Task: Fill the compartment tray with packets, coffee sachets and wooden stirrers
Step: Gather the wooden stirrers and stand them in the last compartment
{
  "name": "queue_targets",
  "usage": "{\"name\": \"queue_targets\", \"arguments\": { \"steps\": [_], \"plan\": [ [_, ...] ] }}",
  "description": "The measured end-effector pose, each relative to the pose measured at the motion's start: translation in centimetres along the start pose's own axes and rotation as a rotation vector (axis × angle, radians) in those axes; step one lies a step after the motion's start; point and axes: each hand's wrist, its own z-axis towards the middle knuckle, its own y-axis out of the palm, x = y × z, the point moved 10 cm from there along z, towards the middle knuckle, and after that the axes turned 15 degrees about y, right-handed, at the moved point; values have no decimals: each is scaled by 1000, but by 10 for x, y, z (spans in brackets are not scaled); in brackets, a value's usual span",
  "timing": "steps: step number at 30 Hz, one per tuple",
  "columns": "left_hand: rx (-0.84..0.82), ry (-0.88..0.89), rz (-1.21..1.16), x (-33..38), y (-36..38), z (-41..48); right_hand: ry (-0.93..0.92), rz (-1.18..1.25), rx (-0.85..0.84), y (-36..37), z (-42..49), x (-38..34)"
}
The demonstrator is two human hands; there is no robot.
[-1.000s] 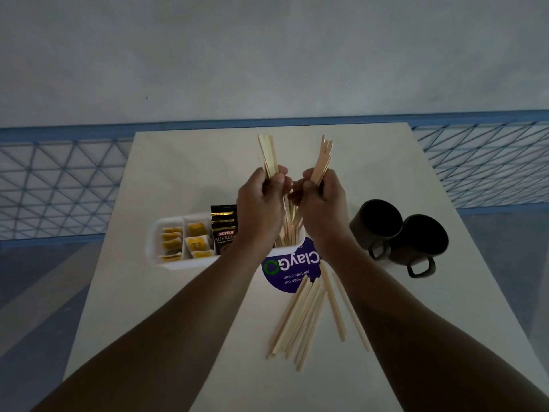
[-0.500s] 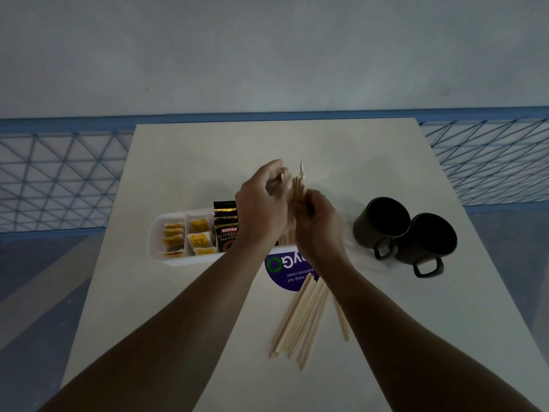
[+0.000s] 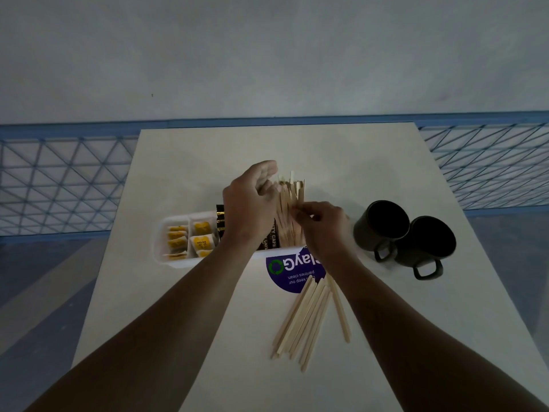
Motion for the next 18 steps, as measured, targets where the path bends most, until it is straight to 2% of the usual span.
{"name": "queue_targets", "arguments": {
  "steps": [3, 18],
  "plan": [
    [-18, -1, 28, -4, 0, -2, 14, 0, -35, 0, 0, 2],
    [-96, 5, 97, 0, 11, -1, -91, 20, 36, -19, 3, -25]
  ]
}}
